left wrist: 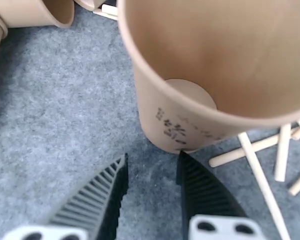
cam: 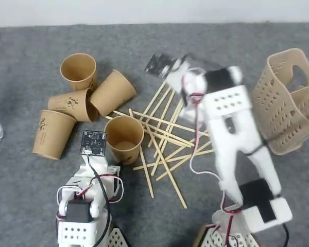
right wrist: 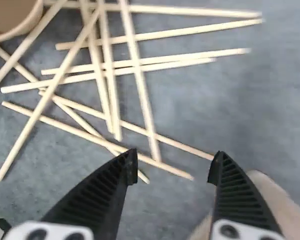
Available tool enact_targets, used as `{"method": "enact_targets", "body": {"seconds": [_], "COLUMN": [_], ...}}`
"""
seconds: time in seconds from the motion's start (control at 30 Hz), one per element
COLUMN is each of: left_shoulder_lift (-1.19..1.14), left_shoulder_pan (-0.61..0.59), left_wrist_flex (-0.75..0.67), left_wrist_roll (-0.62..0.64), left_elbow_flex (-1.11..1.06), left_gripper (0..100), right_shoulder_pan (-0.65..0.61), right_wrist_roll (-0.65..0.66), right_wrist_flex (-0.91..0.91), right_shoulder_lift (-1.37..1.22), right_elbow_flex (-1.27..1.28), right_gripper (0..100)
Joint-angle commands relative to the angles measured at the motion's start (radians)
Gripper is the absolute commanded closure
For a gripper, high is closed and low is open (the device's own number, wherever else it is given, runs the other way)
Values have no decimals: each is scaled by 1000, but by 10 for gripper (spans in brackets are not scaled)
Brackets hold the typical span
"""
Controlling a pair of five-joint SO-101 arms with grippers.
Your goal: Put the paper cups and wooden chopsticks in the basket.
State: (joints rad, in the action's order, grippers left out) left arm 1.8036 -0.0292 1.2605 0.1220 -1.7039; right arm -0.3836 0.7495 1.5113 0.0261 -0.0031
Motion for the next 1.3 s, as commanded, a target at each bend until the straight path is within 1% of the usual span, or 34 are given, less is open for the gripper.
{"method": "enact_targets", "body": {"seconds": [0.0,0.07,0.17,0.5,0.6,0.73,0.83,0.9,0.93,1.0,1.03,1.1,1.17,1.27], "left_shoulder_lift": [17,17,17,17,17,17,17,17,17,17,17,17,17,17], "left_shoulder_pan": [8,8,8,8,6,5,5,5,5,5,5,5,5,5], "left_wrist_flex": [5,5,5,5,5,5,5,5,5,5,5,5,5,5], "left_wrist_roll": [-6,-6,-6,-6,-6,-6,-6,-6,-6,-6,-6,-6,-6,-6], "left_elbow_flex": [21,21,21,21,21,21,21,21,21,21,21,21,21,21], "left_gripper": [830,830,830,830,830,830,830,830,830,830,830,830,830,830], "right_shoulder_pan": [-54,-59,-61,-134,-110,-71,-70,-71,-71,-68,-62,-51,-45,-35], "right_wrist_roll": [6,6,6,8,8,8,8,11,11,9,9,9,15,17], "right_wrist_flex": [-196,-263,-306,-326,-366,-357,-318,-295,-286,-278,-278,-274,-252,-225], "right_shoulder_lift": [-22,-48,-97,-259,-341,-464,-541,-576,-585,-595,-595,-590,-582,-564], "right_elbow_flex": [146,178,178,75,17,-94,-163,-201,-219,-242,-247,-250,-250,-250], "right_gripper": [753,753,753,753,754,754,756,800,843,963,998,964,996,993]}}
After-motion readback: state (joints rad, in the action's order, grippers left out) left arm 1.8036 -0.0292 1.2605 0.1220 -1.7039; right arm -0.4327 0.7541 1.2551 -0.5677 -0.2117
